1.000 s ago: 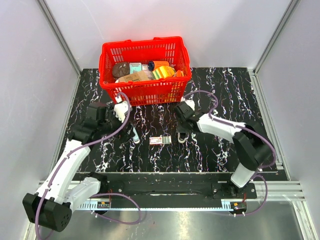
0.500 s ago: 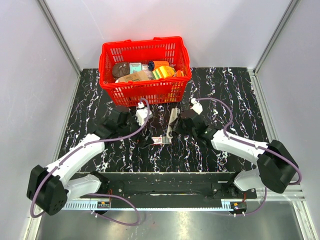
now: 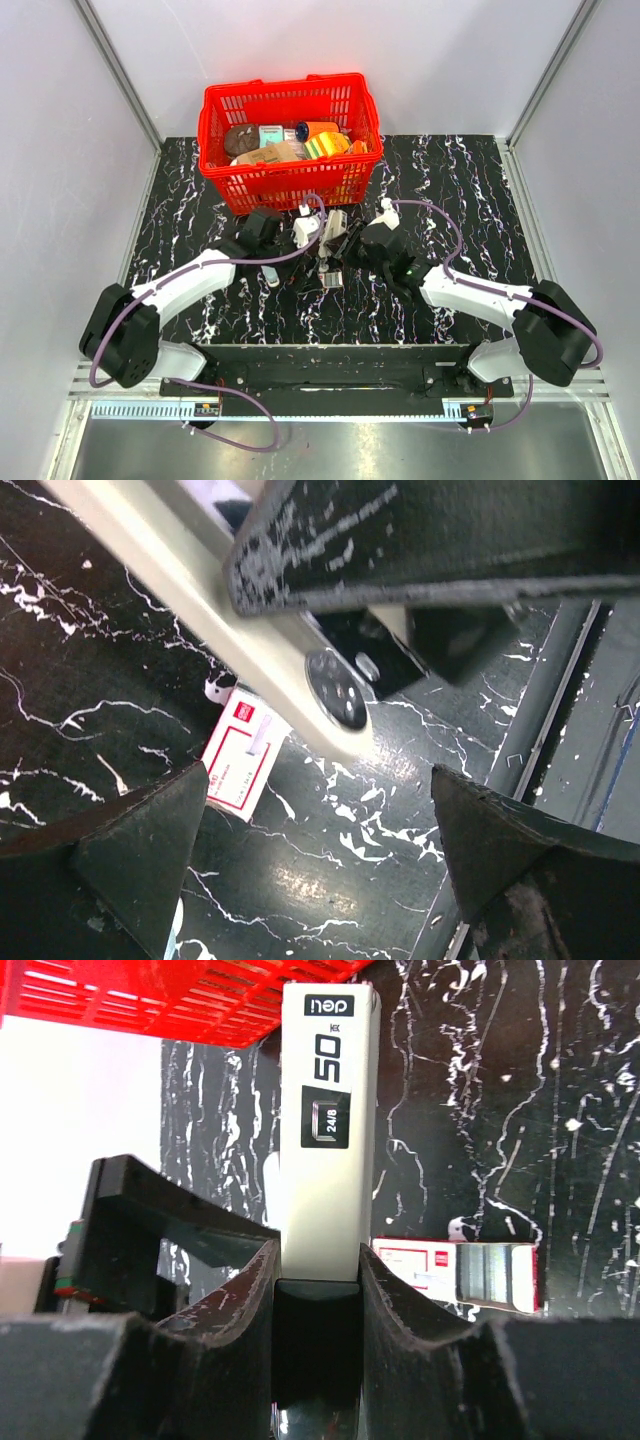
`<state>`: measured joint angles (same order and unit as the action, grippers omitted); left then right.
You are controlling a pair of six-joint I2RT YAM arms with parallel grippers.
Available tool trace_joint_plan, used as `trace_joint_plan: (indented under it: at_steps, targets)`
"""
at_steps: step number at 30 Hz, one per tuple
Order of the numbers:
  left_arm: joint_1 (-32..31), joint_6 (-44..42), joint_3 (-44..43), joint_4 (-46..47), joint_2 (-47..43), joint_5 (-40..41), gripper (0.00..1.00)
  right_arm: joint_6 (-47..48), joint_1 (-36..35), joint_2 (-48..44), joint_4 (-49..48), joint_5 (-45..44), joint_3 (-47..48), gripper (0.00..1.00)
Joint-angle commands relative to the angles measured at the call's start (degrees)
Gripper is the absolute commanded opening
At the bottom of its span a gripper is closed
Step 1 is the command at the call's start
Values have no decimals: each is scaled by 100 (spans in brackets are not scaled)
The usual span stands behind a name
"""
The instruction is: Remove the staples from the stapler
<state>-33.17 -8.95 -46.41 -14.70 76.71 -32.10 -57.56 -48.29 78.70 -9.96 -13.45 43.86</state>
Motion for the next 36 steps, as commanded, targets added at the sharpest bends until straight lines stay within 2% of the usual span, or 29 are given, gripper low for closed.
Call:
trace_joint_plan:
  at_steps: [1, 7, 15, 24, 28, 32, 36]
  targets:
    - [-23, -10, -395, 485, 178, -323, 98, -273, -49, -285, -938, 176, 36, 0]
    - [-32, -142, -421, 679, 274, -245, 93, -405, -57, -302, -1149, 405, -70, 0]
    - [-14, -265, -448, 749, 433, -209, 61, -449, -57, -381, -1246, 545, -184, 0]
    - [-23, -520, -447, 688, 310, -43, 48, -405, -49, -539, -1123, 581, -369, 0]
    - [-5, -669, -421, 644, 266, 80, 35, -405, -40, -627, -1122, 572, -457, 0]
    - [3, -643, -377, 749, 204, 230, 28, -414, -31, -566, -1131, 703, -422, 0]
    - [12, -608, -298, 942, 82, 598, 16, -335, -31, -504, -1096, 888, -369, 0]
